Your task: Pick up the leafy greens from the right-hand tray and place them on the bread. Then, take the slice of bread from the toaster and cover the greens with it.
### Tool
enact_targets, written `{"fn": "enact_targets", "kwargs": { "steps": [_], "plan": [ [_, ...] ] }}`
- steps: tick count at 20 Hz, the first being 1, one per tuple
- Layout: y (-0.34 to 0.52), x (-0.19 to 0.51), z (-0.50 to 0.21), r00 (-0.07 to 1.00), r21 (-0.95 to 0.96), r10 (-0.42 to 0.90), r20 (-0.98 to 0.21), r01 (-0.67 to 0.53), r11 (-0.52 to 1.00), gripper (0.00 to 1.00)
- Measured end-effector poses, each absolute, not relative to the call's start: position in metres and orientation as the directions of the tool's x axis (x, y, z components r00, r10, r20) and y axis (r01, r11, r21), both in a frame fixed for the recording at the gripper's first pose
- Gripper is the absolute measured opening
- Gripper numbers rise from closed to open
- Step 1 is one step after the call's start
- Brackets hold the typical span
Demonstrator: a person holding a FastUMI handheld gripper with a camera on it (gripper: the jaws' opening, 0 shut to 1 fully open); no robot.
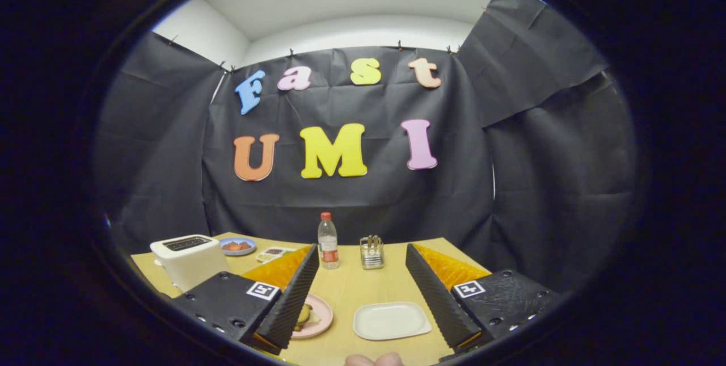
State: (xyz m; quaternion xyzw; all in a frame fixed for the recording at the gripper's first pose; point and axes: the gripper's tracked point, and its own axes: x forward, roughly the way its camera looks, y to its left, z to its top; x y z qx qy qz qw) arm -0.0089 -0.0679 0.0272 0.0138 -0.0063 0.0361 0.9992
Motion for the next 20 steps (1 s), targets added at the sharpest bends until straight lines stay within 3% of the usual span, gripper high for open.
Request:
{"fn": "enact_targets", "kwargs": {
  "steps": [6, 20],
  "plan": [
    [-0.090, -0.040, 0.052, 0.992, -0.040, 0.101, 0.080, -0.098, 0.994, 0.95],
    [-0.072, -0.039, 0.017, 0.963, 0.012, 0.271, -0.002, -0.270, 0.963, 0.95]
  ]
}}
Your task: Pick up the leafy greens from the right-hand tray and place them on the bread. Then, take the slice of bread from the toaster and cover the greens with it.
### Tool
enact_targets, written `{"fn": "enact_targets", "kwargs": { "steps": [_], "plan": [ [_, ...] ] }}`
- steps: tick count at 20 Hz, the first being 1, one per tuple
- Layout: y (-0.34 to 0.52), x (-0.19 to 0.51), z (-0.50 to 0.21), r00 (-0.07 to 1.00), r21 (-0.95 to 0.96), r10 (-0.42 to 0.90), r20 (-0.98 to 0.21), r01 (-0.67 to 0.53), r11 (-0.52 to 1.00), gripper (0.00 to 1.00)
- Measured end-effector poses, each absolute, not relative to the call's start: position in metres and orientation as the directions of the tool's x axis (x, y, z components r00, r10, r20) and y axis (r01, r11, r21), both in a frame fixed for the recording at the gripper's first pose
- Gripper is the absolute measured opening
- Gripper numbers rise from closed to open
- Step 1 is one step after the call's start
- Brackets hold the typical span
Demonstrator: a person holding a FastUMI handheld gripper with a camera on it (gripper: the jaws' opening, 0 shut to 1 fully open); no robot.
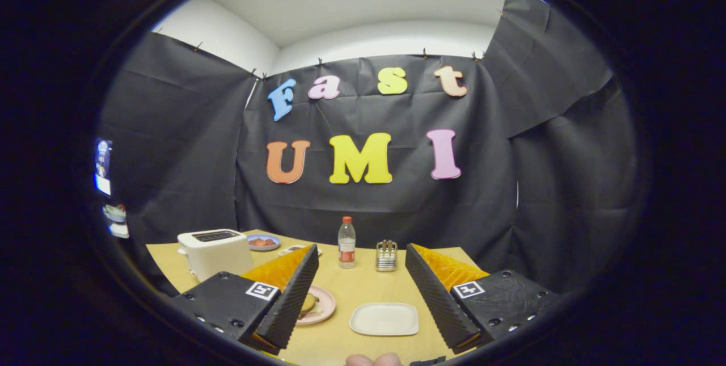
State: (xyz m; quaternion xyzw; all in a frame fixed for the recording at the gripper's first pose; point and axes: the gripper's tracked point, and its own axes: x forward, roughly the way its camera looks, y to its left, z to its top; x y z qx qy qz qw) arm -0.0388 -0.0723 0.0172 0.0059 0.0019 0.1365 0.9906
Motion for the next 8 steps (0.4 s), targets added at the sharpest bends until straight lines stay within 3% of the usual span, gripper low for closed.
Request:
{"fn": "enact_targets", "kwargs": {
  "steps": [8],
  "plan": [
    [-0.087, -0.022, 0.021, 0.975, 0.045, 0.222, -0.031, -0.220, 0.974, 0.95]
  ]
}}
